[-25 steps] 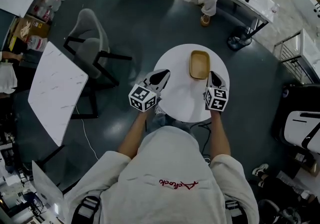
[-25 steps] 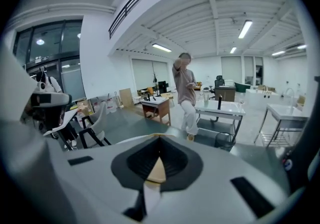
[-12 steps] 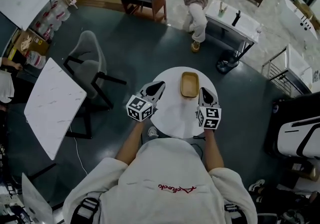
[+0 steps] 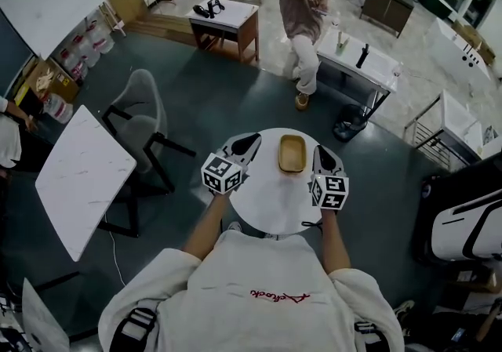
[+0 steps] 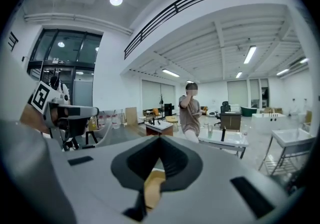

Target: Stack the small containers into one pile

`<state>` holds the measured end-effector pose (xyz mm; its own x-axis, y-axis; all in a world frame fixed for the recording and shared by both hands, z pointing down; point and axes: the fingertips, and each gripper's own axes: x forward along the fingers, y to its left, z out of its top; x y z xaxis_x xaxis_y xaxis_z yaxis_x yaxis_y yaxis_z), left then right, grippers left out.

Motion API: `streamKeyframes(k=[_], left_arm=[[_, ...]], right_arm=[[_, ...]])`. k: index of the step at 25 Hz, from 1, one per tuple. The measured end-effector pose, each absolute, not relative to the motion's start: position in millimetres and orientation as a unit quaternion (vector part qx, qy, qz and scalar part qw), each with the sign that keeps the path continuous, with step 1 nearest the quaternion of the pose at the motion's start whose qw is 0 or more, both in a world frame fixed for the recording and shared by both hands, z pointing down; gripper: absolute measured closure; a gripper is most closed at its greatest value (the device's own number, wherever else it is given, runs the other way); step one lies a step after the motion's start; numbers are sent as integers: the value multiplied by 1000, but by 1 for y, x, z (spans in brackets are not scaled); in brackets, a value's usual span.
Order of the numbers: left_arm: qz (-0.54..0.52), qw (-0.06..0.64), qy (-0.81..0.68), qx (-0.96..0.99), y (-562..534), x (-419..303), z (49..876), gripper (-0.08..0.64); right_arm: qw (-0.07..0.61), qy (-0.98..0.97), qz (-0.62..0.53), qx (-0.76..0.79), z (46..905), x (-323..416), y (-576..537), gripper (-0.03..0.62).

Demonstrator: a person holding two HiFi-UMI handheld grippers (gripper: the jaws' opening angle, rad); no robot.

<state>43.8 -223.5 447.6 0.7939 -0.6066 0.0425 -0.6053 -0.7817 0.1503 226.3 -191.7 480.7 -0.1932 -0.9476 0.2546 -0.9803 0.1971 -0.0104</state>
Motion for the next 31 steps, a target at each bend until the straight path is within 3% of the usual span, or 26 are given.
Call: streamKeyframes(k=[31], left_arm=[[-8, 66, -305, 950, -221, 84, 447, 549]], right_arm=[[97, -780, 58, 615, 472, 231, -191, 572]])
